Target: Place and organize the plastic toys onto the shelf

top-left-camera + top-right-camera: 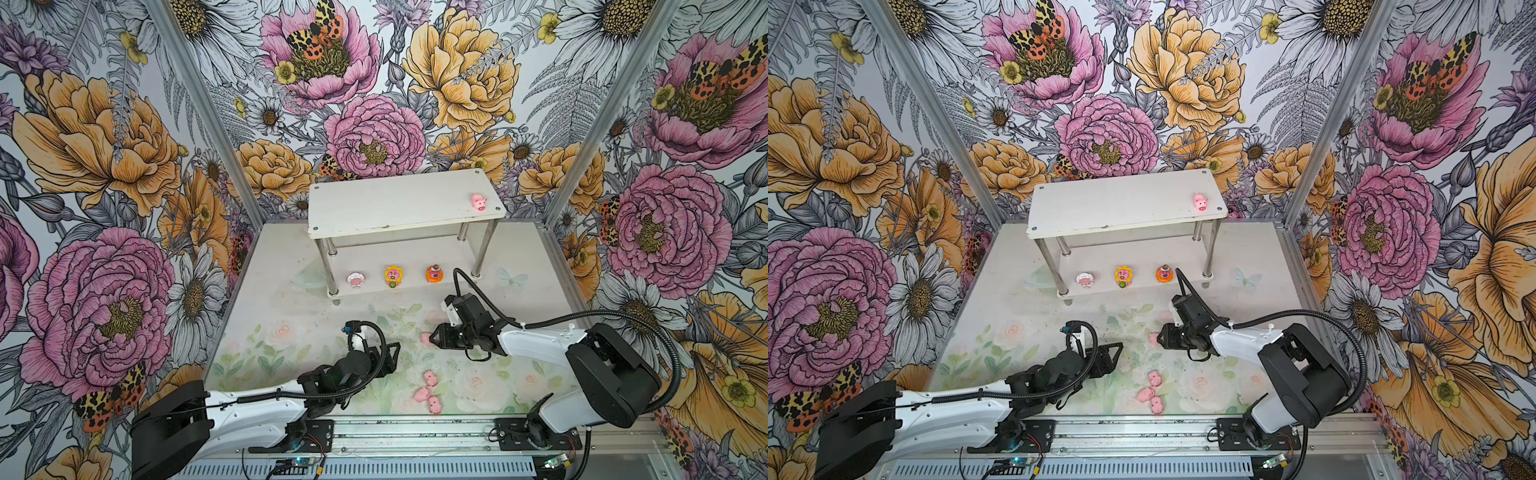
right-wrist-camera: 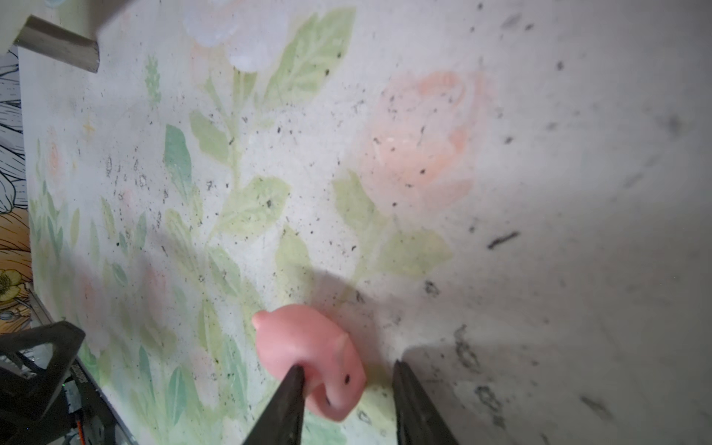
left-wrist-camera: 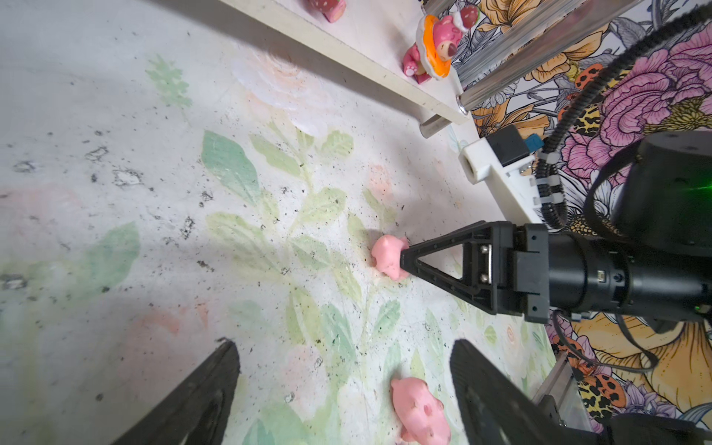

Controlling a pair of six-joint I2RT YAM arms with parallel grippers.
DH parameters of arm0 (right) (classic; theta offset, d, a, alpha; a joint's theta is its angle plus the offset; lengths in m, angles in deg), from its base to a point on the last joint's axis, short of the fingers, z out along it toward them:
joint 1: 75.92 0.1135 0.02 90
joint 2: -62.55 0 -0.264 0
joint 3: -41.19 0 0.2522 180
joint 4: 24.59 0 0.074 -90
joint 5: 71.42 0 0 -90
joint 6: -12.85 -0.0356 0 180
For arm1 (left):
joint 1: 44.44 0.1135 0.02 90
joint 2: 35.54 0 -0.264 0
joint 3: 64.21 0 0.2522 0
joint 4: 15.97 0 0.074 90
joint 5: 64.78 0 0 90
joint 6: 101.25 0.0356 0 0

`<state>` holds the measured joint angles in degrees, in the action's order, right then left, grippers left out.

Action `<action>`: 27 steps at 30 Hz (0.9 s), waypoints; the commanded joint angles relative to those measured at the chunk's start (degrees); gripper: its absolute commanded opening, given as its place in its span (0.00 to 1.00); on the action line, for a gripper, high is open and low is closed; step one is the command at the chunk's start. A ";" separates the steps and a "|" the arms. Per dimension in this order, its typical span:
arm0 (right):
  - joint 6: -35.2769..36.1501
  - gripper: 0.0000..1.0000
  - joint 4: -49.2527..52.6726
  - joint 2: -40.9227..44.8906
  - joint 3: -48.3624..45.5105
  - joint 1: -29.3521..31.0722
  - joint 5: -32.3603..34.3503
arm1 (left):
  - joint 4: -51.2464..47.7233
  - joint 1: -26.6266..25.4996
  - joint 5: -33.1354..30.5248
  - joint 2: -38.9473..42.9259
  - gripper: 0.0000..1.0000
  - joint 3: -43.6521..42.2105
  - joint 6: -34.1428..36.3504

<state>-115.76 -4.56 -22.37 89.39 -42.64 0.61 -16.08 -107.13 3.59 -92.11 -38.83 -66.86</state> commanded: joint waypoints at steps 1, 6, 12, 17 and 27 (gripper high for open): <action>0.09 0.48 1.31 1.18 -1.69 -1.39 3.99 | -0.75 0.01 -1.75 0.09 0.88 -0.15 -0.30; 0.44 0.56 2.16 3.17 -2.05 -3.01 4.60 | -0.62 0.03 -1.44 -1.66 0.88 0.95 -0.02; 2.25 0.57 6.09 7.34 -1.30 -3.70 7.43 | 0.61 0.03 -0.61 -5.02 0.88 2.14 0.33; 4.09 0.57 9.47 12.58 -1.17 -3.74 9.98 | 2.03 -0.02 -0.01 -7.58 0.88 3.30 0.92; 6.30 0.00 9.13 11.07 1.00 -1.87 8.24 | 4.86 0.20 1.96 -13.99 0.88 6.21 1.64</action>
<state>-110.73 4.46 -9.72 88.23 -45.46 8.34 -13.65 -107.13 3.96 -104.75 -34.30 -66.38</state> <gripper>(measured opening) 0.045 0.882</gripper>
